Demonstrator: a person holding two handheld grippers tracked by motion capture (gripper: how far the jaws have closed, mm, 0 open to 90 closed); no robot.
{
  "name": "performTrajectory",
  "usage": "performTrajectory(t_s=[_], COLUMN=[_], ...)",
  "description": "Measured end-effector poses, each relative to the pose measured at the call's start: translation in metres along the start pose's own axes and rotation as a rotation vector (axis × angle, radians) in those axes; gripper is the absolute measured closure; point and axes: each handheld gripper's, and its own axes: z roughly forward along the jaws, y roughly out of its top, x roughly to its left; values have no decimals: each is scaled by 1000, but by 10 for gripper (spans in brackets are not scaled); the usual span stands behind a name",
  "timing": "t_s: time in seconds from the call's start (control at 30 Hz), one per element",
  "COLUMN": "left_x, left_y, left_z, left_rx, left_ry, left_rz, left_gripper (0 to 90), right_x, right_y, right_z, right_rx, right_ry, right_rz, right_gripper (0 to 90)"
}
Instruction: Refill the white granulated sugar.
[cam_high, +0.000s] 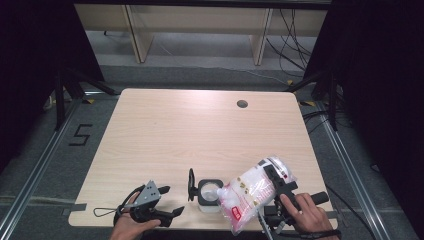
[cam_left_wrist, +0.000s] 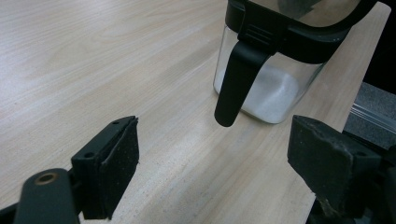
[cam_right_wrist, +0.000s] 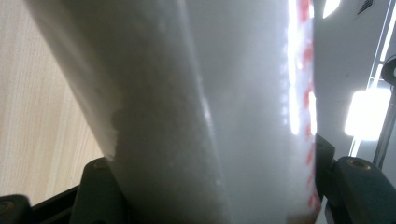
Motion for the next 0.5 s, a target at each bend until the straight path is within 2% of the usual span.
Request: performTrajectory(t_s=[0.03,0.07,0.1,0.13,0.2,0.23,0.27,0.3,0.33,0.37,0.4,0.5], left_x=[0,0,0,0,0,0,0,0,0,0,0,0], left_y=[0,0,0,0,0,0,0,0,0,0,0,0], left_z=[0,0,0,0,0,0,0,0,0,0,0,0], left_rx=[-2,0,-1,7,2,1,-3,-1,-2,-1,0,4], left_ry=[0,0,0,8,2,3,1,1,-1,0,0,5], left_rz=[-3,-4,-4,3,11,-4,-4,-3,6,-4,-4,2], left_gripper=[162,162,162,162,162,162,162,162,162,162,162,162], right_x=[0,0,0,0,-3,-3,0,0,-1,-3,-2,-2], right_y=[0,0,0,-1,-1,-1,-2,-3,-3,-4,-5,-5], right_z=[0,-2,-2,0,-1,-1,-1,0,-2,-1,0,-1], right_rx=[0,39,39,-6,14,14,5,-4,28,18,-6,9], right_ry=[0,35,35,-9,8,8,4,-8,23,13,-8,4], right_rz=[0,23,23,9,-2,-2,25,21,27,3,2,8], right_gripper=[388,388,388,388,389,389,389,388,388,389,389,388])
